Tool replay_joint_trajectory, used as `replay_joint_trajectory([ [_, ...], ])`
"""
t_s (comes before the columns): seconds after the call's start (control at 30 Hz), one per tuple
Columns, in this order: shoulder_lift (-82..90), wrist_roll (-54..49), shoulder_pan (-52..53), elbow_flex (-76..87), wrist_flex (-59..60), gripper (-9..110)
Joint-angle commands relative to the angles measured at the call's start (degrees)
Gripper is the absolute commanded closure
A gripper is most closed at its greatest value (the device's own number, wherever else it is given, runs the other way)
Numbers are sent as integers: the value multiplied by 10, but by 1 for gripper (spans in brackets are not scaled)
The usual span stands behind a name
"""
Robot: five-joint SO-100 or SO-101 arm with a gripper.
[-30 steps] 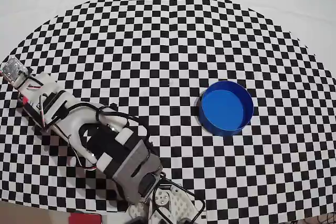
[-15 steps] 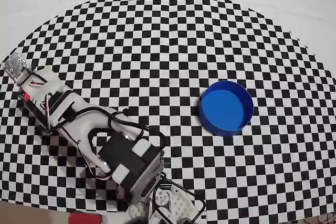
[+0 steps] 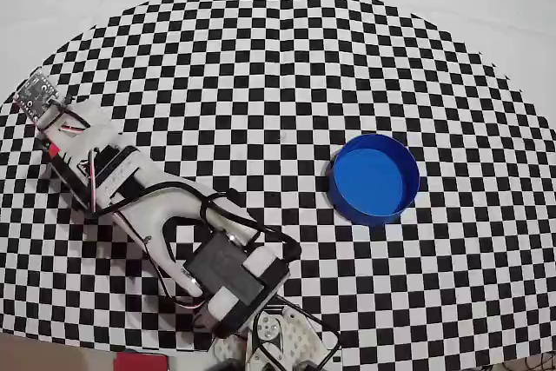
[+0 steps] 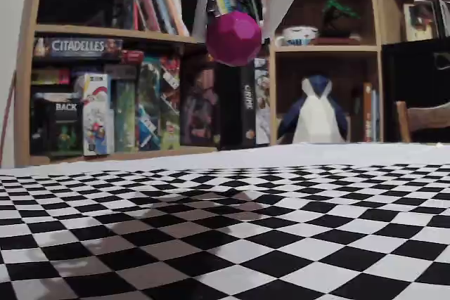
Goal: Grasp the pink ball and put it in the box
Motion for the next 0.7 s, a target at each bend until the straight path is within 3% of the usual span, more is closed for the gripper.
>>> replay_joint_trajectory([
  [0.0,46,2,5,3,1,101],
  [0.67,177,1,87,108,1,101],
])
